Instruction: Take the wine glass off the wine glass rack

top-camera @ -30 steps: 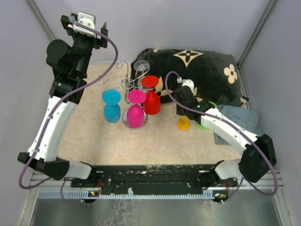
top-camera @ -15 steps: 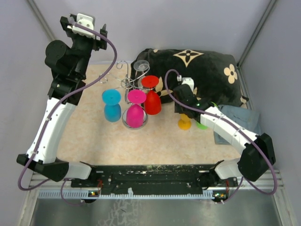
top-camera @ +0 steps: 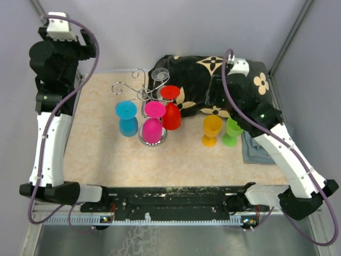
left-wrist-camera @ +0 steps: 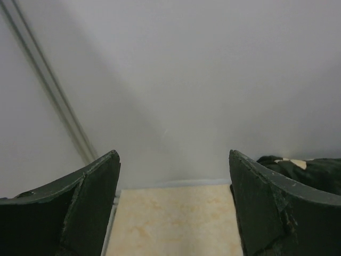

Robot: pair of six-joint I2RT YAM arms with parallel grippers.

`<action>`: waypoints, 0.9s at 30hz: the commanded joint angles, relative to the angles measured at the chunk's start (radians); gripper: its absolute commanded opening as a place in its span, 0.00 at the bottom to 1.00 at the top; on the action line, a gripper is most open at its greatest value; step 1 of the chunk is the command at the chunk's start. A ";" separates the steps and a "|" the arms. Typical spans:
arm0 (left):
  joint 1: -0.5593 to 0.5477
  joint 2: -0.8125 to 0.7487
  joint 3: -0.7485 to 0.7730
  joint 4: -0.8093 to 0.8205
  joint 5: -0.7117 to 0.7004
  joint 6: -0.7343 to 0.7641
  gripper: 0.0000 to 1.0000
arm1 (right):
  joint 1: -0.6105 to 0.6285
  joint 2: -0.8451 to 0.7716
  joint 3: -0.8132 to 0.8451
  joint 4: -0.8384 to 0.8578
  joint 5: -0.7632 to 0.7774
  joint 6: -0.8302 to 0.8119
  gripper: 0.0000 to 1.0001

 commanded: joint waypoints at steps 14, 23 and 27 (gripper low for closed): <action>0.430 -0.316 -0.293 -0.540 0.719 -0.780 0.84 | 0.004 0.177 0.288 -0.053 -0.120 -0.039 0.66; 0.483 -0.480 -0.585 -0.491 1.001 -0.991 0.84 | 0.003 0.217 0.316 -0.066 -0.152 -0.054 0.66; 0.503 -0.516 -0.656 -0.473 1.076 -1.044 0.81 | 0.003 0.205 0.304 -0.088 -0.142 -0.057 0.66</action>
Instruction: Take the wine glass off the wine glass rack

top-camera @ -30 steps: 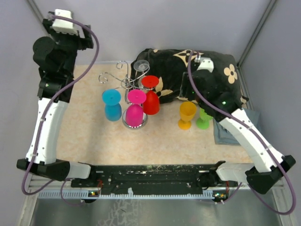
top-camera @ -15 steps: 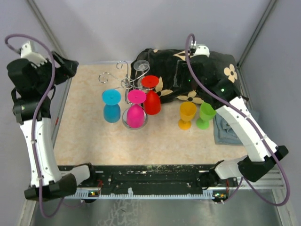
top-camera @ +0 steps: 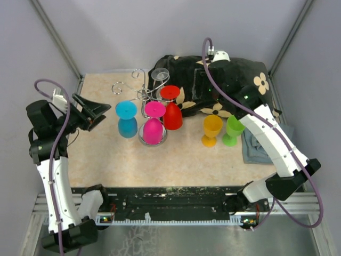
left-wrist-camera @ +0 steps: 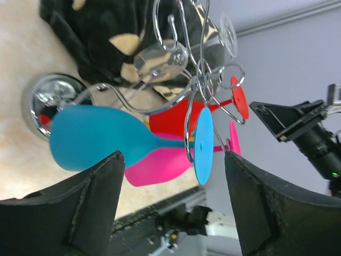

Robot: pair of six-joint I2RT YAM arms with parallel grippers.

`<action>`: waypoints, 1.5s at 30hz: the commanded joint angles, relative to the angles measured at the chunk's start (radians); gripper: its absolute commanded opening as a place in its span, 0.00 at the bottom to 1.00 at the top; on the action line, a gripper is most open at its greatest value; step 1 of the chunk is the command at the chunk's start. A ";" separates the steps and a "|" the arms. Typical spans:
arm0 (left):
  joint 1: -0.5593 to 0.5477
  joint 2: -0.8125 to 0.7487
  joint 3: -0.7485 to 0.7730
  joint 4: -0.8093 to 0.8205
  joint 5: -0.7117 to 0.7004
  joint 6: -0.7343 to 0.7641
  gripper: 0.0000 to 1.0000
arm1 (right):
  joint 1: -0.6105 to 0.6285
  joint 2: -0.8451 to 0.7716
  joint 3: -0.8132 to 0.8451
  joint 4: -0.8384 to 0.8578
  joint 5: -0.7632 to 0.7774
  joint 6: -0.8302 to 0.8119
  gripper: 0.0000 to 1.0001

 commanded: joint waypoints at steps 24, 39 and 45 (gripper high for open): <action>0.027 -0.030 -0.125 0.090 0.361 -0.142 0.62 | 0.003 -0.051 -0.040 0.019 -0.020 -0.017 0.66; 0.006 0.016 -0.103 0.111 0.345 -0.121 0.59 | 0.004 -0.051 -0.044 0.042 -0.025 -0.013 0.66; -0.036 0.055 -0.089 0.131 0.330 -0.111 0.58 | 0.004 -0.062 -0.057 0.048 -0.013 -0.006 0.66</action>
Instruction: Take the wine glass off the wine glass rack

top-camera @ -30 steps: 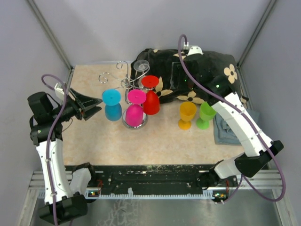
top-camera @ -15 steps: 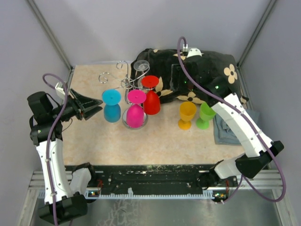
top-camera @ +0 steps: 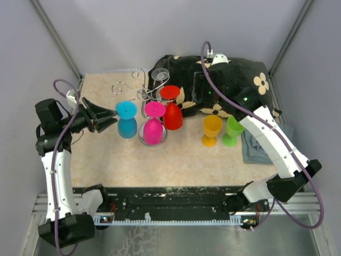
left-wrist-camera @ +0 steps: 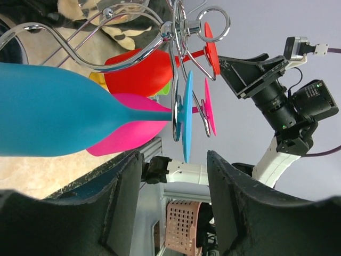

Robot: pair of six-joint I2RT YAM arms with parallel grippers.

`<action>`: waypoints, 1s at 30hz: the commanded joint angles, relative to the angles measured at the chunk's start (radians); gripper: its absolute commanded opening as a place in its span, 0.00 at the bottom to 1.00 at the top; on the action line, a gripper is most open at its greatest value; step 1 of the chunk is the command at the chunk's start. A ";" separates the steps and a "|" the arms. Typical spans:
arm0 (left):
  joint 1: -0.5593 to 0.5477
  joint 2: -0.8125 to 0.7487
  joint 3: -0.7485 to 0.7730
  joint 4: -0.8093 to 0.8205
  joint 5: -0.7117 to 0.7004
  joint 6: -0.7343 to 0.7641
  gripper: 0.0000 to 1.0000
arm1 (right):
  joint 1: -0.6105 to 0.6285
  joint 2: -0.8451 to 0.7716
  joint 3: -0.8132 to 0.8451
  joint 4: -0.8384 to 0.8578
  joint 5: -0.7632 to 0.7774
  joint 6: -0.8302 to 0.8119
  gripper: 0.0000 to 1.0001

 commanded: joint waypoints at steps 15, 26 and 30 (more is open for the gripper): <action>-0.081 0.053 0.065 0.051 -0.012 0.026 0.39 | 0.003 -0.066 -0.045 0.048 0.028 0.010 0.66; -0.084 0.043 0.072 0.007 -0.006 0.049 0.26 | 0.004 -0.064 -0.056 0.059 0.021 0.007 0.66; -0.083 0.039 0.074 -0.006 -0.003 0.055 0.23 | 0.003 -0.062 -0.061 0.062 0.015 0.007 0.66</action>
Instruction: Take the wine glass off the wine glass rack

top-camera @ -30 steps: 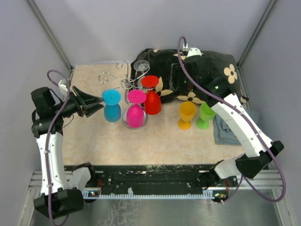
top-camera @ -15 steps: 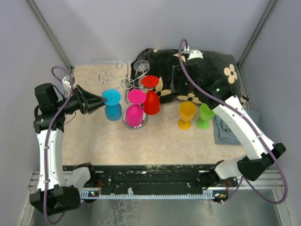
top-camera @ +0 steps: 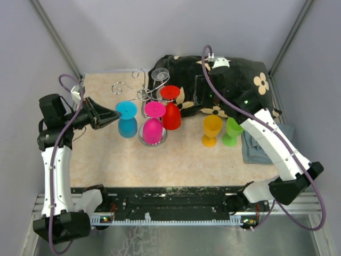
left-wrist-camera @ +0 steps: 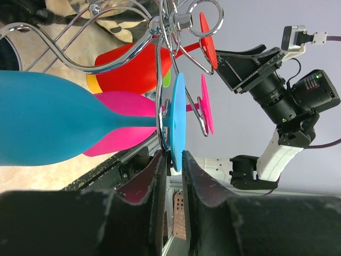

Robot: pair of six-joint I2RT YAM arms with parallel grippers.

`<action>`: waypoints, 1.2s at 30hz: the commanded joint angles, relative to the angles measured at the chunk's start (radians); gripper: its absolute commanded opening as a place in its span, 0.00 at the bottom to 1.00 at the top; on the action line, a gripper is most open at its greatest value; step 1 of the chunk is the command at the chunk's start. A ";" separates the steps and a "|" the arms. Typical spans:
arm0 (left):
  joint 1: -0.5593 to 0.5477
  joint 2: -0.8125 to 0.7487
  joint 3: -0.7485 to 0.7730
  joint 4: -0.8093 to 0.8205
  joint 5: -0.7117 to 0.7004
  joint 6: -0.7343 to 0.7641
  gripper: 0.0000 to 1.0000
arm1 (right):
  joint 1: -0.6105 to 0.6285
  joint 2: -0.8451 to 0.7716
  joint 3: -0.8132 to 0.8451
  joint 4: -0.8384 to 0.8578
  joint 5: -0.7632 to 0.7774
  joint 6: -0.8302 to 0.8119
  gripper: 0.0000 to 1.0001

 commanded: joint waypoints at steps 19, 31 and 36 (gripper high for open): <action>-0.004 -0.027 0.071 -0.066 0.022 0.051 0.00 | 0.004 -0.049 -0.050 0.067 0.003 0.008 0.66; 0.006 -0.011 0.112 -0.084 0.015 0.063 0.00 | 0.003 -0.049 -0.053 0.067 0.014 -0.004 0.66; 0.017 0.016 0.126 -0.070 0.015 0.052 0.00 | 0.004 -0.050 -0.063 0.076 0.014 -0.005 0.66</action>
